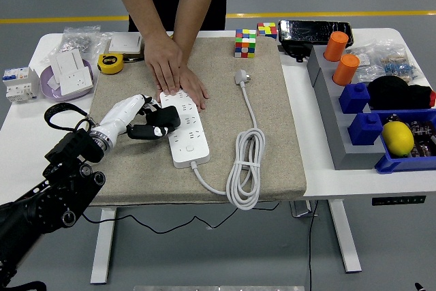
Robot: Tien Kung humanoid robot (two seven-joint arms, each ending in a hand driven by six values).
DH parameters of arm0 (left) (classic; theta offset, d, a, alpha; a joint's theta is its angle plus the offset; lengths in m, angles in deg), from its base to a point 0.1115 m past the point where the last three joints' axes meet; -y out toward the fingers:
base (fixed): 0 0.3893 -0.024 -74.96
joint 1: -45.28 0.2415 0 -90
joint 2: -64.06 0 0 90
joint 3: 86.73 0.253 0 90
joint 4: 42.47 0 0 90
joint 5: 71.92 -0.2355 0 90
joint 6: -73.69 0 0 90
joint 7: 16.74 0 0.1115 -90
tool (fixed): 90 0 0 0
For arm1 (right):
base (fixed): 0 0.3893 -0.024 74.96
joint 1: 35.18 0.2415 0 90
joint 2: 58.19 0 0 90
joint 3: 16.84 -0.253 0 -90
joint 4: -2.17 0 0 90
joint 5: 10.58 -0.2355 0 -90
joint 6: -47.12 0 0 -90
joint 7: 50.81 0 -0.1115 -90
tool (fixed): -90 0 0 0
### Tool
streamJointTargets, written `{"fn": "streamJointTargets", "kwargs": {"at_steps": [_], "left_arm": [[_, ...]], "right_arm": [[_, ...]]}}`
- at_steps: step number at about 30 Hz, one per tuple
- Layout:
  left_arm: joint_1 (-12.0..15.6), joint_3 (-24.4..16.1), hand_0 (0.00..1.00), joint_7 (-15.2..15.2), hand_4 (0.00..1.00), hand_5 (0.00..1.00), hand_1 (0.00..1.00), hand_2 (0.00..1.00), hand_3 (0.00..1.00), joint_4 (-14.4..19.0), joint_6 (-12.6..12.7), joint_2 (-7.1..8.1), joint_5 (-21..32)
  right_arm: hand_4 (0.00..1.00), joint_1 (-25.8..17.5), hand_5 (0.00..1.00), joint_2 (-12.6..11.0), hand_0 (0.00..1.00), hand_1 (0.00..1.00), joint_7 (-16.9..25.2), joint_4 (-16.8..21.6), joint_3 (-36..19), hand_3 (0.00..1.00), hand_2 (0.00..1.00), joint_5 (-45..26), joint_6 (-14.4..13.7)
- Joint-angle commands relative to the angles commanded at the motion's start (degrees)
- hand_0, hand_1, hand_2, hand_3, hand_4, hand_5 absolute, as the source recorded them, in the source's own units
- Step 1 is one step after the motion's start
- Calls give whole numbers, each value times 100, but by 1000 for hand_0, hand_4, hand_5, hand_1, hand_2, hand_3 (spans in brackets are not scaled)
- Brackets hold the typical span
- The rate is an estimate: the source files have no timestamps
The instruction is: Pick up the plug,place it near the board,insert it into the board,press the button
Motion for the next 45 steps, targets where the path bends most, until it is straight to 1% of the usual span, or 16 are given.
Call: {"fn": "streamJointTargets", "kwargs": {"at_steps": [3, 4, 9, 10, 20, 22, 27, 31, 33, 35, 38, 42, 45], "left_arm": [[10, 10, 498, 3, 575, 462, 479, 368, 375, -8, 5, 0, 21], [15, 12, 486, 1, 485, 429, 452, 356, 312, -7, 2, 1, 24], [86, -80, 486, -3, 485, 429, 452, 356, 312, 19, 14, -12, -37], [109, -103, 485, -6, 469, 401, 446, 352, 273, 32, 14, -13, -45], [228, -210, 486, 32, 468, 394, 443, 351, 267, 119, 28, 14, -54], [246, -223, 492, 59, 460, 379, 445, 352, 264, 158, 47, 26, -17], [276, -270, 492, 127, 460, 379, 445, 352, 264, 268, 117, 35, 60], [317, -328, 494, 154, 459, 378, 447, 353, 258, 397, 125, 47, 105], [371, -393, 494, 174, 459, 378, 447, 353, 258, 524, 141, 71, 114], [395, -418, 495, 176, 460, 377, 447, 351, 257, 581, 140, 100, 119], [418, -447, 495, 183, 460, 377, 447, 351, 257, 636, 144, 195, 137], [430, -504, 502, 184, 463, 378, 448, 352, 258, 556, 142, 284, 79], [437, -567, 502, 196, 463, 378, 448, 352, 258, 409, 148, 323, 9]], "right_arm": [[998, -3, 998, 1, 860, 794, -9, 0, 0, 817, 775, -1, -2], [998, -5, 998, 1, 861, 794, -11, 0, 0, 817, 774, 0, -2], [998, -14, 998, 4, 861, 794, -13, 0, 3, 817, 774, 12, 5], [998, -18, 998, 4, 861, 793, -13, 0, 4, 817, 774, 14, 6], [998, -31, 998, -1, 861, 792, -14, 0, 20, 817, 774, -2, 3], [998, -37, 998, -2, 861, 793, -18, 0, 17, 817, 774, -2, -1], [998, -56, 998, -3, 861, 793, -26, 0, 27, 817, 774, -4, 0], [998, -59, 998, -1, 860, 792, -26, 0, 31, 817, 773, -7, -1], [998, -59, 998, 2, 860, 792, -21, 0, 30, 817, 773, -12, -1], [998, -61, 998, 4, 860, 791, -23, 0, 29, 816, 773, -14, -2], [998, -60, 998, 4, 860, 791, -35, 0, 5, 816, 773, 15, -11], [998, -49, 998, 6, 861, 791, -50, 0, -29, 816, 773, 79, -16], [998, -44, 998, 8, 861, 791, -43, 0, -17, 816, 773, 62, -15]]}}
